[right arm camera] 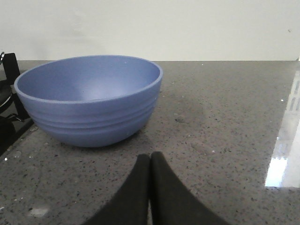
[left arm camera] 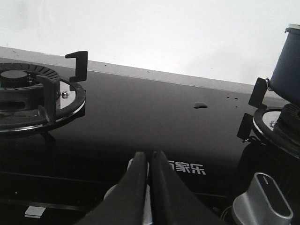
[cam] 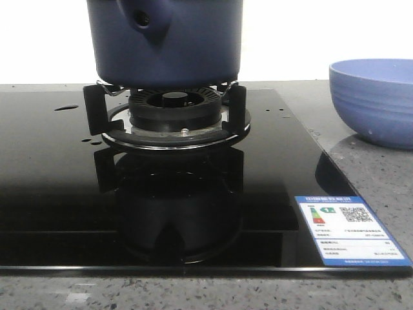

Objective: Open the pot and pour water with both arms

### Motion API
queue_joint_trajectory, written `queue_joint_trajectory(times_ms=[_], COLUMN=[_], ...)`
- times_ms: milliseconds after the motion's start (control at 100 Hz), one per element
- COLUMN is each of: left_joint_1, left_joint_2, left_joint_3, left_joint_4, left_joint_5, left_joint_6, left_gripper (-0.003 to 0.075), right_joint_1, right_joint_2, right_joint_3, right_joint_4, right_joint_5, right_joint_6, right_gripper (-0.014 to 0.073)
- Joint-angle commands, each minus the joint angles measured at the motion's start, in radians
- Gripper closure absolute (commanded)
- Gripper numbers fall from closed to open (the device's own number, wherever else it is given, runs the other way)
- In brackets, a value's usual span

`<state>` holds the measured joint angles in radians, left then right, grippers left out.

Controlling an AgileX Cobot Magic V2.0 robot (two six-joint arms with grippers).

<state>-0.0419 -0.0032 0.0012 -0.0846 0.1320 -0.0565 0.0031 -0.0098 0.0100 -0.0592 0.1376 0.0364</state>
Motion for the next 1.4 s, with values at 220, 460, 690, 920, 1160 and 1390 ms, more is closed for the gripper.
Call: queue_joint_trajectory(times_ms=[220, 460, 690, 920, 1160, 1390], left_joint_1=[0.000, 0.000, 0.000, 0.000, 0.000, 0.000], left_joint_2=[-0.027, -0.027, -0.027, -0.027, -0.027, -0.027], left_joint_3=[0.033, 0.033, 0.033, 0.033, 0.033, 0.033], left_joint_4=[-0.003, -0.003, -0.003, -0.003, -0.008, -0.195], left_joint_5=[-0.077, -0.077, -0.087, -0.089, -0.091, -0.093], left_joint_6=[-0.010, -0.010, -0.010, -0.010, -0.010, -0.010], left_gripper=[0.0739, 0.0739, 0.0739, 0.0739, 0.0739, 0.0739], right_joint_1=[-0.005, -0.005, -0.005, -0.005, -0.005, -0.005], right_joint_2=[-0.019, -0.019, -0.019, -0.019, -0.019, -0.019], right_joint_3=[0.026, 0.026, 0.026, 0.026, 0.026, 0.026], right_joint_4=[-0.010, -0.010, -0.010, -0.010, 0.035, 0.144], right_joint_5=[-0.081, -0.081, -0.081, -0.081, -0.081, -0.096], right_joint_6=[-0.002, -0.002, -0.002, -0.002, -0.002, -0.002], right_gripper=[0.0650, 0.0650, 0.0650, 0.0650, 0.0650, 0.0650])
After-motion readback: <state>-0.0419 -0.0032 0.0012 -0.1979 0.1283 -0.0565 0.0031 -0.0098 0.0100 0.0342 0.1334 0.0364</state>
